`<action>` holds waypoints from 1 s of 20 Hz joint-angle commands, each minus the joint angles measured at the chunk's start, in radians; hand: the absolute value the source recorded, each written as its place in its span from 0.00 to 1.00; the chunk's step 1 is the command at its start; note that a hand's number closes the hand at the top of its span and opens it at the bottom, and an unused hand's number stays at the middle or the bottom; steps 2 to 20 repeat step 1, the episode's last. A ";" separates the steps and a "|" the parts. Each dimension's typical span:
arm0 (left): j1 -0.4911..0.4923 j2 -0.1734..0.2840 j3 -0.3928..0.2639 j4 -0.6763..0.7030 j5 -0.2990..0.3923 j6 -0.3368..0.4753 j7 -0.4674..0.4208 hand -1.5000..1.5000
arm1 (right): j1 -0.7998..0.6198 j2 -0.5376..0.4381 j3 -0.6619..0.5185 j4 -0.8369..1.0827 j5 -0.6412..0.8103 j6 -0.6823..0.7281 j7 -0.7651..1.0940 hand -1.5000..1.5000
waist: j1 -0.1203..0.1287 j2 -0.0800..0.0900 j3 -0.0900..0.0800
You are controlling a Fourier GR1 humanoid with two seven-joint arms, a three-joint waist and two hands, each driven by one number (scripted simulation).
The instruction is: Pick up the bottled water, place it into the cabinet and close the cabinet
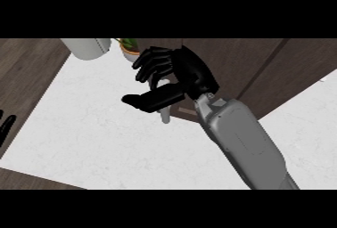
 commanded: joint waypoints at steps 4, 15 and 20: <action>0.010 -0.018 -0.011 -0.011 -0.003 -0.004 -0.006 0.00 | -0.147 0.000 -0.118 0.177 0.003 -0.098 -0.084 0.00 | 0.003 0.028 -0.004; 0.010 -0.018 -0.011 -0.011 -0.003 -0.004 -0.006 0.00 | -0.147 0.000 -0.118 0.177 0.003 -0.098 -0.084 0.00 | 0.003 0.028 -0.004; 0.010 -0.018 -0.011 -0.011 -0.003 -0.004 -0.006 0.00 | -0.147 0.000 -0.118 0.177 0.003 -0.098 -0.084 0.00 | 0.003 0.028 -0.004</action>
